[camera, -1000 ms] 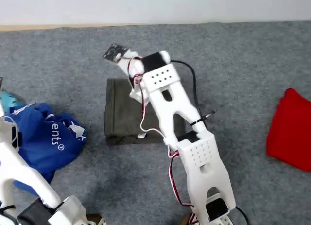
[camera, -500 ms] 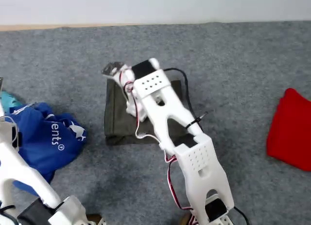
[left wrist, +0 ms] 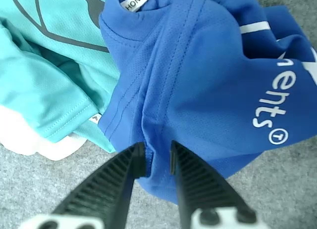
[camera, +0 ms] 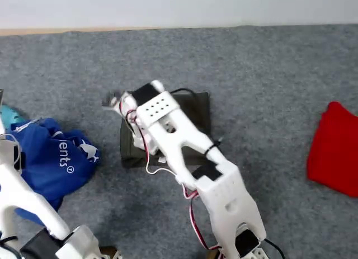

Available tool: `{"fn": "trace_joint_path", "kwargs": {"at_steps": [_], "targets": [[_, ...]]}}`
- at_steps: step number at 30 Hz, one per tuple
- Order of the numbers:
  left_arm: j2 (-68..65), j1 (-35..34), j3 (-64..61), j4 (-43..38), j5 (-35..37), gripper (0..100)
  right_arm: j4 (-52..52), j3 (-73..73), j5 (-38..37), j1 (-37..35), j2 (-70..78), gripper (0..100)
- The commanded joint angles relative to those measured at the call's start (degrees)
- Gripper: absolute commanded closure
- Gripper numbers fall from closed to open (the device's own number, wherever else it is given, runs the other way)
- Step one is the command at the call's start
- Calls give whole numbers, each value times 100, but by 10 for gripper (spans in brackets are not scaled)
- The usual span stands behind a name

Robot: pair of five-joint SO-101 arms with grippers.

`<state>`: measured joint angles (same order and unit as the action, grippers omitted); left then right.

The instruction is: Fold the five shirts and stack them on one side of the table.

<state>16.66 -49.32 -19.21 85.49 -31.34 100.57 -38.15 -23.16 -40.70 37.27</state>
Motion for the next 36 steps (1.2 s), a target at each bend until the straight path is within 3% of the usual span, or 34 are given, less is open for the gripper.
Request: {"fn": "trace_joint_path", "kwargs": {"at_steps": [1,11,15,26,30,36], "targets": [[62,26,57,-79,44,913,101,-229,0,57,-927,988],[62,9,57,-44,53,913,-708,-484,53,1191,-664,988],[70,9,66,141,53,913,-1332,-492,501,1613,-154,988],[1319,44,-163,149,44,913,-2703,-519,870,2431,954,988],[1530,9,-514,167,35,913,-2369,-774,870,2440,901,988],[2268,-114,-787,167,35,913,-769,-1697,897,2396,312,986]]}}
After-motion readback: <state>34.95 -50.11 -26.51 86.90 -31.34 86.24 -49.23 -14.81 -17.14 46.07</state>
